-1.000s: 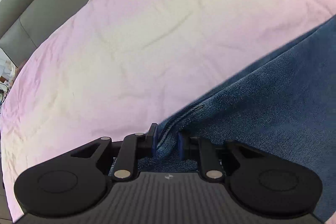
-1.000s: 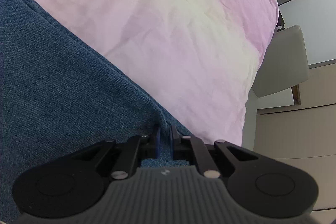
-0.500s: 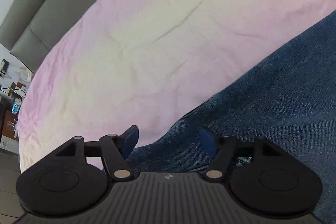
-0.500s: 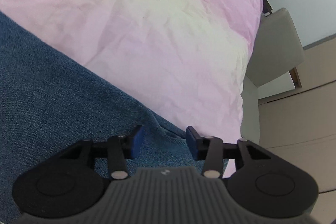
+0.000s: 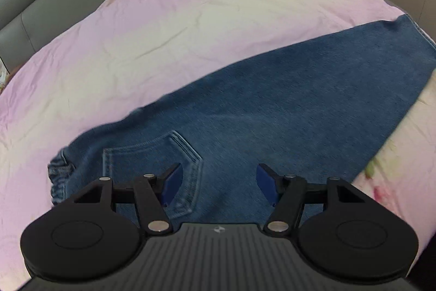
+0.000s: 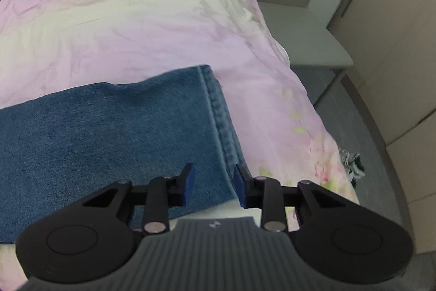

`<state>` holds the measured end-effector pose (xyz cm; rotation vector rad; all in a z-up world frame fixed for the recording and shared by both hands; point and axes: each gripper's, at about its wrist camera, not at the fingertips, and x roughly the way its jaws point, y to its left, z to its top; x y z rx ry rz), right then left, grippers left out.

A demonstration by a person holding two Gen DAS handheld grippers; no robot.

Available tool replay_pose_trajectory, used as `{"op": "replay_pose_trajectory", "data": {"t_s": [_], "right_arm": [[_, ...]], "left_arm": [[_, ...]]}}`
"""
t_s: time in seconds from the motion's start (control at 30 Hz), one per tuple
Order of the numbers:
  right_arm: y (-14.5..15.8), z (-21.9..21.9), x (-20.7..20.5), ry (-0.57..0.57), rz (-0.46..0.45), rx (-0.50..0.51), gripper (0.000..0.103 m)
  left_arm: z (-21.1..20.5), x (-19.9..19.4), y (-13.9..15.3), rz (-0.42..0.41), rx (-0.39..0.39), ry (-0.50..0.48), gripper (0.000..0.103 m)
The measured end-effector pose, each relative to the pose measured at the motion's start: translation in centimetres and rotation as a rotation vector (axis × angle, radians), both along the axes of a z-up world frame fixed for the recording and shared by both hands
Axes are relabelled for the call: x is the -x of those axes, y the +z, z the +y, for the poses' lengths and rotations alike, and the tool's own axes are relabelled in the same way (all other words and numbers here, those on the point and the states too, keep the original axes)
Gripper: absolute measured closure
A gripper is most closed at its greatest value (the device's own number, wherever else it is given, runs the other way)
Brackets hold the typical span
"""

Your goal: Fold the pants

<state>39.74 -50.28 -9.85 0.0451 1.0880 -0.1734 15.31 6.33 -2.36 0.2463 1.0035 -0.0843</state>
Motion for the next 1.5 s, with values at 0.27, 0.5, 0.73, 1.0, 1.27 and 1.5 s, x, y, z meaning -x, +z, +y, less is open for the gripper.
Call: {"op": "replay_pose_trajectory", "data": {"t_s": [0.27,0.5,0.73,1.0,1.27,1.5], "right_arm": [[-5.6,-6.2,1.5,-0.305,-0.067,-0.375,0.078],[-2.3,-4.4,1.8,-0.256,-0.212,-0.281,0.099],[-5.9,-5.1,1.7,-0.32,-0.118,-0.23,0.098],[-2.9,-3.4,2.4,-0.171,-0.139,-0.077,0.07],[-2.7,4.9,2.0,0.076,-0.118,-0.04,0.07],[-3.2,11.7,1.5,0.203,-0.081,-0.001,0.069]], "left_arm": [[-0.4,1.9,-4.1,0.05,0.13,0.147,0.03],[-0.2,2.5,-4.9,0.04,0.186,0.254,0.034],[0.5,1.8,-5.5,0.035,0.208,0.293,0.037],[6.1,2.2,-3.9,-0.052,0.204,0.371,0.039],[18.9,1.4,-2.7,-0.123,0.32,0.702,0.025],[26.7,0.7,-8.0,-0.065,0.522,0.949,0.021]]}}
